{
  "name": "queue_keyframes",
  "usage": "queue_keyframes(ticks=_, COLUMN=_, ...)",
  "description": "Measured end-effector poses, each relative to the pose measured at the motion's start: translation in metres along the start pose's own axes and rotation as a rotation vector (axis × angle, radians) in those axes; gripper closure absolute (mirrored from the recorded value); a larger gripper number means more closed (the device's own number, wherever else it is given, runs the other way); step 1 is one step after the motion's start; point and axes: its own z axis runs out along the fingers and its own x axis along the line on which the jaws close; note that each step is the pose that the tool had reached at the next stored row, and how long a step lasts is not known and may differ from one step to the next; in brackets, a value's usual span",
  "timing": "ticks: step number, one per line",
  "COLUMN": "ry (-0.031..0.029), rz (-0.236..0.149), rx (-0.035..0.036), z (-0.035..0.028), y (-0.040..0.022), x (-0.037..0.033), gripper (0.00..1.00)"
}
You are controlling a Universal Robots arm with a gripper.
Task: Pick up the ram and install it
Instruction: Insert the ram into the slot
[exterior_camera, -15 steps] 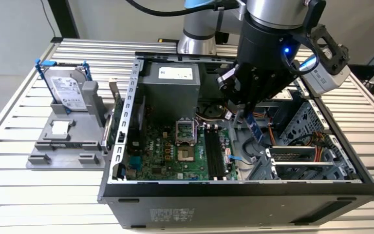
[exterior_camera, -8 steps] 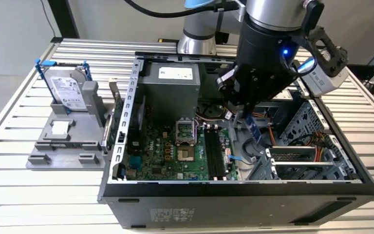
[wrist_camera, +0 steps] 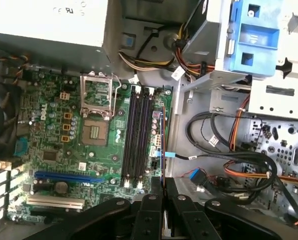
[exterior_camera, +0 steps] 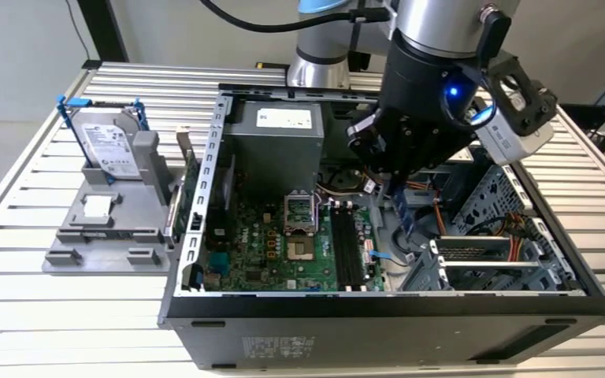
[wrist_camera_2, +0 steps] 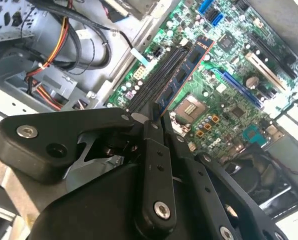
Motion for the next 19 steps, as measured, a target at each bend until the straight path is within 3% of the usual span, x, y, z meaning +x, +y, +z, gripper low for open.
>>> queue_keyframes(ticks=2, ry=0.0168, rz=0.021, rx=0.0002, z=0.0004, y=0.0, x=0.0, gripper=1.0)
queue_keyframes(ticks=7, ry=0.0778, rz=0.059, rx=-0.0015, z=0.0006, y=0.0, x=0.0001, gripper=1.0)
queue_keyframes(ticks=8, ry=0.0835, rz=0.065, rx=-0.0017, z=0.0009, y=0.0, x=0.0001, gripper=1.0)
queue_keyframes(ticks=19, ry=0.0843, rz=0.067, rx=-0.0017, z=0.0029, y=0.0, x=0.0002, gripper=1.0)
